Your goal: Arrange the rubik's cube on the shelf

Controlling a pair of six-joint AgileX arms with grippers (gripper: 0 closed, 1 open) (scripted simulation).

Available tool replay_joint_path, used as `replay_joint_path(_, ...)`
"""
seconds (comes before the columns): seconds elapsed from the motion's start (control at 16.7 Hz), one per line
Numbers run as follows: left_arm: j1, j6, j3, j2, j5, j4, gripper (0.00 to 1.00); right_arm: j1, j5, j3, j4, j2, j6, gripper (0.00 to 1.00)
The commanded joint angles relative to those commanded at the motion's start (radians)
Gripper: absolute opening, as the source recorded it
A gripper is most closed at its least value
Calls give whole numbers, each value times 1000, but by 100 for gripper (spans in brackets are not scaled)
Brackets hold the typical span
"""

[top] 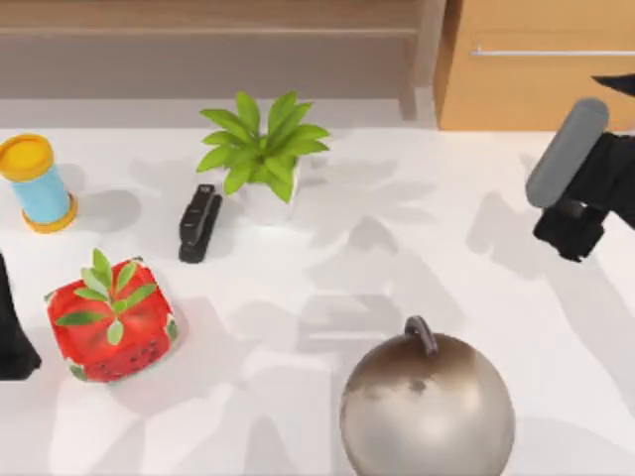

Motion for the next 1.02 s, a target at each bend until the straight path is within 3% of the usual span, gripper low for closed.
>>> replay_joint_path(0.48,0,0,0,0,0,0,100,-20,105,239,401,501,-361,100)
replay_joint_path(1.02,0,0,0,0,0,0,100,-79,193,356,657,705,-509,100)
